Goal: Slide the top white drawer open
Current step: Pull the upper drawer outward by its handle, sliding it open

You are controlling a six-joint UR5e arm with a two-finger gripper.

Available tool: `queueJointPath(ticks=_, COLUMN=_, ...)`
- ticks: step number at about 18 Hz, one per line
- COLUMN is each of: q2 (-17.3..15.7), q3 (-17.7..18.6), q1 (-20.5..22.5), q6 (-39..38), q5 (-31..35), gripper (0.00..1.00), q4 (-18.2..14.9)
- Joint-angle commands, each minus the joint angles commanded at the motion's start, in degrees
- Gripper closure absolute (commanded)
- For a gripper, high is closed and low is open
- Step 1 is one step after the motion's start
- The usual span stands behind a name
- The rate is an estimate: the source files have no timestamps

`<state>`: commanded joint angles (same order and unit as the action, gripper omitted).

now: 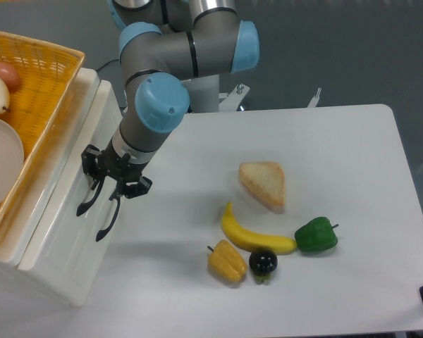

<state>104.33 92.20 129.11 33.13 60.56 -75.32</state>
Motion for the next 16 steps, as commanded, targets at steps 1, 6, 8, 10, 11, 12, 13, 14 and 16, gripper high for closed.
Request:
queueJointPath(ticks=1, q2=0.00, q3=0.00, q1=0.00, q6=0.00, q5=0.00, gripper=0.69, q4=0.00)
queueJointPath(ticks=6, q2=-0.09, q3=0.00, q1=0.09, q6=-0.09, q5=-0.09, gripper=0.75, q4=0.00)
queueJointPath(ticks=8, q2=-0.09, q3=0.00, q1=0.18, q6=-0.09, q5=-0.09, gripper=0.76, q4=0.00)
queueJointPath(ticks=10, q2=-0.09, q3=0.00, q1=0.18, q6=-0.09, q5=-0.09, gripper=0.76, q4=0.00)
queueJointPath(ticks=11, q2=-0.09, q3=0.00, q1=0.35, q6=-0.09, q5=-0.09, gripper=0.77, q4=0.00)
queueJointPath(ticks=12, q2=-0.18, q3=0.00, q1=0.35, q6=-0.09, q5=-0.17, gripper=0.77, q4=-0.09)
queueJointPath(ticks=13, q2=-0.18, q3=0.00, q1=0.35, q6=-0.09, q5=-0.18, gripper=0.77, q4=-0.09)
queueJointPath(ticks=14, q2=-0.18, q3=0.00, q1=0.44, q6=-0.09, q5=-0.18, gripper=0.77, q4=-0.09)
queueJointPath(ticks=16, q2=-0.26, q3=0.00, q1=0.44, q6=-0.09, q5=-0.18, gripper=0.77, q4=-0.09)
